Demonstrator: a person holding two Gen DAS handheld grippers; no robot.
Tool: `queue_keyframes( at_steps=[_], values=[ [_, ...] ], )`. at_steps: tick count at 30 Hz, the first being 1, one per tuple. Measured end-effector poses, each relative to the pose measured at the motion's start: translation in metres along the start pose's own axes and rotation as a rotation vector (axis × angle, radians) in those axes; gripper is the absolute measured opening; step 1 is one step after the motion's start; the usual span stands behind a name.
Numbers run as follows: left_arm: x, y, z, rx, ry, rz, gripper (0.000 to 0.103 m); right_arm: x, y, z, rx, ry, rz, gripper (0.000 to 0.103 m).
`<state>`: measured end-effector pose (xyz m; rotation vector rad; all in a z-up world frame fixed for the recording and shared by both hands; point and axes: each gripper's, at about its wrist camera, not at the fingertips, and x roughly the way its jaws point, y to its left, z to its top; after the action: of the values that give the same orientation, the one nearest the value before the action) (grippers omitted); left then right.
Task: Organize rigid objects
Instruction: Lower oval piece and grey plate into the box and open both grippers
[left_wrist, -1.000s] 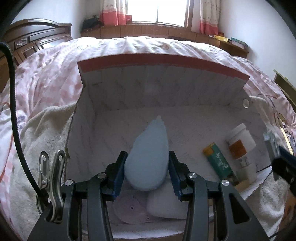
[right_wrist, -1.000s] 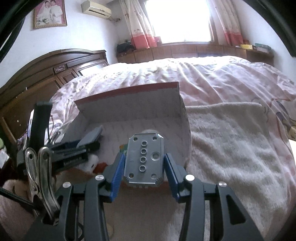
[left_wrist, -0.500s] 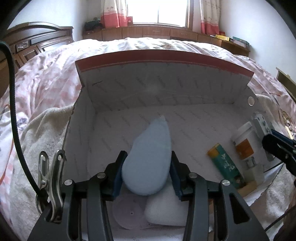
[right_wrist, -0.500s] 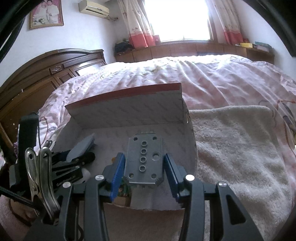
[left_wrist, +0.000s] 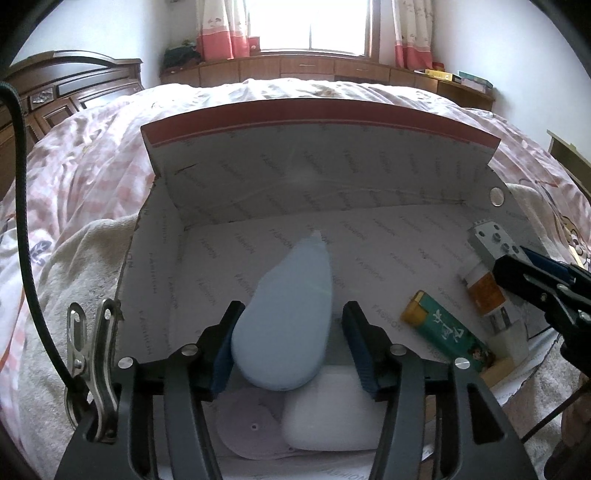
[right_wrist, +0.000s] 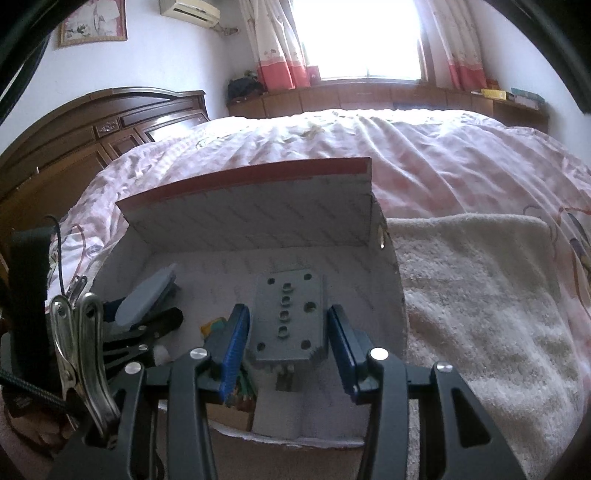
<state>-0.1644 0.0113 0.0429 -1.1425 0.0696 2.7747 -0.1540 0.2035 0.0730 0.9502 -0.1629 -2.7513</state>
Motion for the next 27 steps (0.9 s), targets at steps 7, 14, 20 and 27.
queue_keyframes(
  at_steps=[7, 14, 20, 27],
  values=[
    [-0.001, -0.002, -0.001, 0.0, 0.004, 0.005, 0.056, -0.003, 0.003, -0.001, 0.004, -0.003, 0.021, 0.059],
    [-0.002, -0.005, -0.003, -0.002, 0.016, 0.007, 0.056, -0.015, 0.008, 0.001, -0.008, -0.041, 0.018, 0.077],
    [-0.005, -0.002, -0.005, -0.026, 0.022, -0.028, 0.063, -0.017, 0.006, -0.002, 0.017, -0.014, 0.017, 0.08],
    [-0.019, -0.007, -0.004, -0.017, -0.015, -0.023, 0.071, -0.024, 0.003, -0.006, 0.036, -0.018, 0.027, 0.082]
  ],
)
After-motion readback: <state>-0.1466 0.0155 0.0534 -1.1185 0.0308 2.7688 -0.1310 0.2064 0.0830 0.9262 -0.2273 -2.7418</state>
